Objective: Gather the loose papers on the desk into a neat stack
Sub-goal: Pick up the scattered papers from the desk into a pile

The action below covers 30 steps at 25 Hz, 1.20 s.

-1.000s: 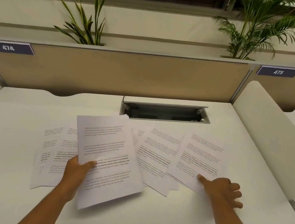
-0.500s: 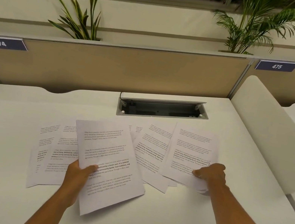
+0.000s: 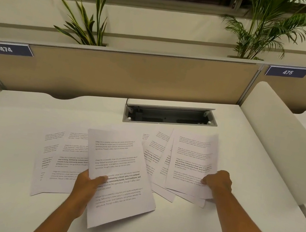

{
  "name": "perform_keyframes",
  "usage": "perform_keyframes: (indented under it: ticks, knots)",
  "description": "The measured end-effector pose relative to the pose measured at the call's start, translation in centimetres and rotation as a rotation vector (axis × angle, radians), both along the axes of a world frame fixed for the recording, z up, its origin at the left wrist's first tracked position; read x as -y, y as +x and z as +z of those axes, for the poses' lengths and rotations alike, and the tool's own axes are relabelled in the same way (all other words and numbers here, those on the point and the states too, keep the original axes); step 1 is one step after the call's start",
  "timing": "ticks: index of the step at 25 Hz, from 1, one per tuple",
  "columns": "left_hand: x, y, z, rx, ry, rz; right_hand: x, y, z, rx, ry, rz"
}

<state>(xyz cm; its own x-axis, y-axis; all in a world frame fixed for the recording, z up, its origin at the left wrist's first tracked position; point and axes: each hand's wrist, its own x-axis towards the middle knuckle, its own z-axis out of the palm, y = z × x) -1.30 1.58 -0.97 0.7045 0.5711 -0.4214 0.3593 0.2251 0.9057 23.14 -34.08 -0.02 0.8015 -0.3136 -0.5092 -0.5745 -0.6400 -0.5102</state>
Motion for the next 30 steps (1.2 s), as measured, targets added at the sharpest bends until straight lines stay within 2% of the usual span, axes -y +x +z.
perform_keyframes:
  ticks: [3, 8, 11, 14, 18, 26, 30]
  knots:
    - [0.0, 0.2, 0.1, -0.005, 0.002, -0.023, -0.2, 0.1, -0.6, 0.007, 0.113, 0.016]
    - [-0.3, 0.3, 0.0, -0.018, -0.009, -0.029, -0.7, 0.2, 2.7, 0.222, 0.273, 0.171]
    - [-0.5, 0.2, 0.0, -0.019, -0.018, -0.026, -0.8, -0.1, 6.2, 0.325, 0.535, 0.198]
    - [-0.4, 0.3, 0.0, -0.010, -0.047, -0.035, -0.9, -0.9, 8.6, 0.312, 0.742, 0.240]
    - [0.2, 0.9, 0.4, 0.020, -0.086, -0.069, -1.8, -2.5, 8.7, 0.171, 0.982, 0.343]
    - [2.6, 1.2, 2.0, 0.117, -0.216, -0.068, -4.8, -7.4, 3.8, 0.055, 0.895, 0.461]
    - [3.2, 1.1, 2.5, 0.128, -0.177, -0.105, -6.0, -8.7, 3.3, 0.056, 0.830, 0.558]
